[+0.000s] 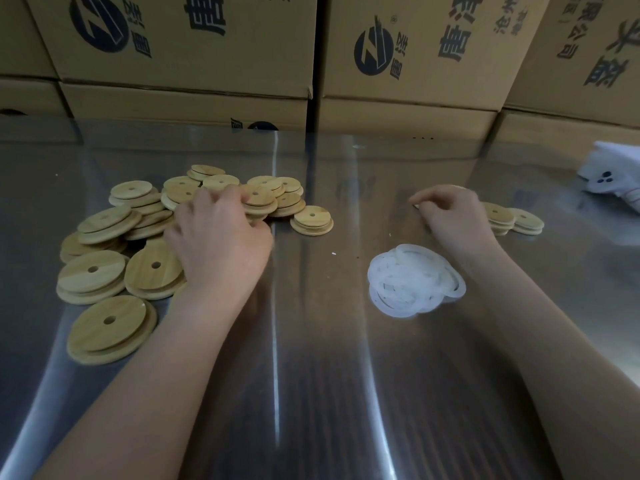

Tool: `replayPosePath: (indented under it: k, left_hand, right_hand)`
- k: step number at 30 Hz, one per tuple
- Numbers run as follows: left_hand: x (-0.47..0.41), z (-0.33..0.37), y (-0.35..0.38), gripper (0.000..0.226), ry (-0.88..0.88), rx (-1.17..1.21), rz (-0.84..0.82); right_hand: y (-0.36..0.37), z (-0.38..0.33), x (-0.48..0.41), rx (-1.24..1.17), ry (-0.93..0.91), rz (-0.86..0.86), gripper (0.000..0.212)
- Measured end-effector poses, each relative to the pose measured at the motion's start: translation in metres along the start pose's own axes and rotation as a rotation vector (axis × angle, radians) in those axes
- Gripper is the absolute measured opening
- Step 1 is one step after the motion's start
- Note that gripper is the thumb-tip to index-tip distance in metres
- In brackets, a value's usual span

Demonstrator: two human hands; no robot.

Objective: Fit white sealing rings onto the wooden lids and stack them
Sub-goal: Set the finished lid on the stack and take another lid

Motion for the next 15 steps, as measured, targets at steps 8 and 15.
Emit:
replayPosePath:
  k: [8, 15]
  left_hand:
    - [-0.011, -0.031, 0.013, 0.053, -0.155, -0.172, -0.142]
    - [-0.014, -0.036, 0.017, 0.047, -0.149, -0.236, -0.112]
  right_hand:
    - [0.038, -0.015, 0.021, 0.158, -0.029, -0.400, 0.021]
    - [0.041, -0.013, 0.023, 0.324, -0.041, -0.484, 0.027]
Point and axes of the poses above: each hand's wrist, its own x-axis away from the middle knuckle, its own y-axis out of the palm, z = x × y, the point moved 9 cm from there along -x, towards the middle knuckle, and after that the axes turned 5 degrees about -x, right-handed, at the moved point
